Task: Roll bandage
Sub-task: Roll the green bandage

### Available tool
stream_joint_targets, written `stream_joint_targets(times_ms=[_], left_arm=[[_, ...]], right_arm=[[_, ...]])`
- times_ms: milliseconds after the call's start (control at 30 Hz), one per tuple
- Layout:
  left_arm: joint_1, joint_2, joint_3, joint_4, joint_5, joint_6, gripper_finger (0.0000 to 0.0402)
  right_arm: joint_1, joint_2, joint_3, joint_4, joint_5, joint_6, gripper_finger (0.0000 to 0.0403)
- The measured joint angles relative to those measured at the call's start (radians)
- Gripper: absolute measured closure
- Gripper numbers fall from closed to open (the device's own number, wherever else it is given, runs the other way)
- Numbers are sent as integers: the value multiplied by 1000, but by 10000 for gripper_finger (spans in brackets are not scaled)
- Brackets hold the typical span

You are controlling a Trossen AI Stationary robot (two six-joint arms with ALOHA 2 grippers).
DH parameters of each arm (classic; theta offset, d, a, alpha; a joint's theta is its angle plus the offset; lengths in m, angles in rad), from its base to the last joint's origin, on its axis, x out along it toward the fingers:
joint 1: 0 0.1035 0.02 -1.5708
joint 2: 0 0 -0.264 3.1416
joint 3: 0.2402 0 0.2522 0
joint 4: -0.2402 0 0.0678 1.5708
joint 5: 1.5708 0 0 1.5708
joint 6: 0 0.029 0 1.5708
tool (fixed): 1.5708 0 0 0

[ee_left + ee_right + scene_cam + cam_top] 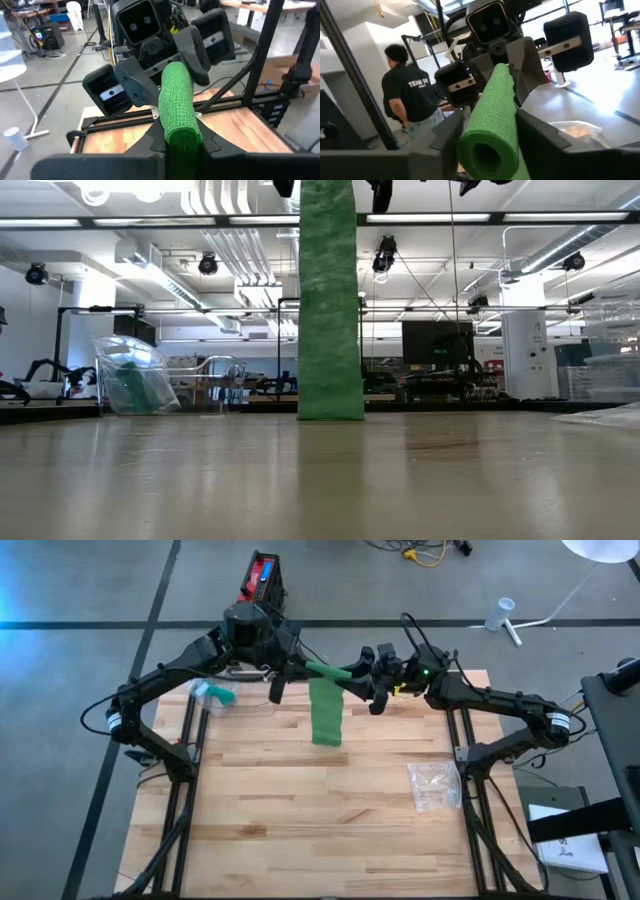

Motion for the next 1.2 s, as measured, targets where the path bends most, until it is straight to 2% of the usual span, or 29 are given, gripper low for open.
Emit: stream_joint_targets(times_ms=[100,233,400,533,633,800,867,967,1067,1200], left_arm=[[1,-1,1,-2,-10,15,376],[-1,-1,1,5,-42,-39,358],[1,-1,1,40,-64,-127,364],[0,-1,1,69,-65,-199,369],[0,-1,1,75,-60,-213,368],[-1,-1,1,78,-58,-274,363],[-1,-1,1,79,-51,-310,363],[-2,-1,1,97,-36,-359,366],[-2,-1,1,127,24,-403,365],[-1,-5,1,132,34,-393,362]], right_arm=[[0,0,0,-3,0,-6,202],[0,-3,0,-58,-39,-180,171],[13,-2,0,-135,62,-366,168],[21,-2,0,-150,138,-470,195],[23,-2,0,-154,172,-504,232],[23,-2,0,-160,184,-553,339],[23,-2,0,-176,219,-581,384],[23,-2,0,-231,281,-624,390],[23,-2,0,-316,329,-654,398],[23,-2,0,-399,340,-663,399]])
